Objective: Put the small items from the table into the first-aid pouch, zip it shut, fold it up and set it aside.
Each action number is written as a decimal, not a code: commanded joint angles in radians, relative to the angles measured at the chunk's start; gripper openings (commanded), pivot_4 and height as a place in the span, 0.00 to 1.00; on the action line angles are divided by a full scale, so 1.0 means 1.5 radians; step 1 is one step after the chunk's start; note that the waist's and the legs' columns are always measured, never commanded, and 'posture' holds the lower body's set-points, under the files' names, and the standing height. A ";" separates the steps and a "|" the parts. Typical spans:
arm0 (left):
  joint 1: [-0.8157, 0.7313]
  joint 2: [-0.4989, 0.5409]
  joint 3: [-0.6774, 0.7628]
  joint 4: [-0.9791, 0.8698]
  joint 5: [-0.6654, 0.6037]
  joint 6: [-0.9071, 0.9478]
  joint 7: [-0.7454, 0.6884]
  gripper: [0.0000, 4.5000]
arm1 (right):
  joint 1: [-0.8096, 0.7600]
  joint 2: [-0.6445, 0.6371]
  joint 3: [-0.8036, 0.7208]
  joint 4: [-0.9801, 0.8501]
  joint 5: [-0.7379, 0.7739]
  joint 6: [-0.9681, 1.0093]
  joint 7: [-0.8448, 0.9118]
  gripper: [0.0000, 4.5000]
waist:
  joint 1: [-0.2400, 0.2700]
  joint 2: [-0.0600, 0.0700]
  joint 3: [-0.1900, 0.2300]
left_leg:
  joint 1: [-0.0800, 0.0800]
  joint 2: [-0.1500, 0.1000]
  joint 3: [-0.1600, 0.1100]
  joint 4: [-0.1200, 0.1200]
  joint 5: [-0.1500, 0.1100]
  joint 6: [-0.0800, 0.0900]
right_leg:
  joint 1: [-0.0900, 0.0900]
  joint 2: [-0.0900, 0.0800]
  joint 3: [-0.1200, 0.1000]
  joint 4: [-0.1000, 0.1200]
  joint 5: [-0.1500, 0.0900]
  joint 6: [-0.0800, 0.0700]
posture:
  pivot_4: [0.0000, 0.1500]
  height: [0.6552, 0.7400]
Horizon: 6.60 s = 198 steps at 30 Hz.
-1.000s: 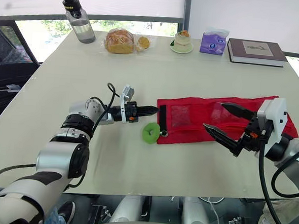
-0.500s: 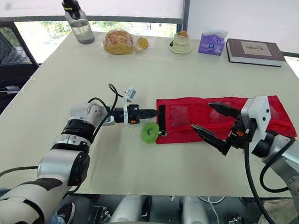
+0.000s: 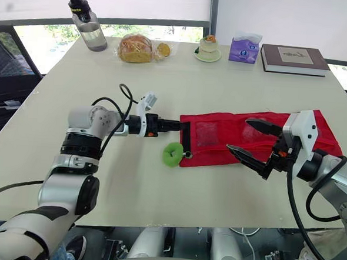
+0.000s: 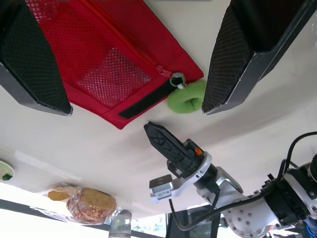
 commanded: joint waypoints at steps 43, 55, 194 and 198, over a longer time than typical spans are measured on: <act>-0.119 -0.136 0.011 0.320 -0.011 0.051 -0.023 0.01 | -0.016 0.049 0.044 -0.041 -0.022 -0.020 -0.028 1.00 | 0.018 0.000 0.000 | 0.000 -0.007 -0.004 0.000 0.001 0.002 | 0.006 -0.003 -0.001 -0.004 -0.002 0.003 | 1.00 1.00; -0.149 -0.121 0.108 0.385 -0.020 0.000 0.058 0.01 | -0.268 0.168 0.412 0.180 -0.268 -0.084 0.063 1.00 | 0.001 0.000 -0.001 | 0.002 -0.005 -0.004 0.000 0.001 0.002 | 0.006 -0.002 0.000 -0.003 -0.002 0.003 | 1.00 1.00; 0.096 0.270 -0.019 -0.331 -0.018 -0.491 -0.426 1.00 | 0.019 0.265 -0.027 0.184 -0.158 0.100 -0.254 1.00 | -0.009 -0.004 0.002 | 0.000 -0.002 0.008 -0.010 0.001 0.002 | -0.005 0.001 0.015 -0.004 -0.001 -0.001 | 1.00 1.00; 0.091 0.251 -0.009 -0.392 -0.081 -0.484 -0.427 1.00 | 0.019 0.270 -0.037 0.186 -0.162 0.107 -0.286 1.00 | -0.011 -0.004 0.002 | 0.000 -0.002 0.008 -0.010 0.001 0.002 | -0.005 0.002 0.015 -0.004 -0.001 -0.001 | 1.00 1.00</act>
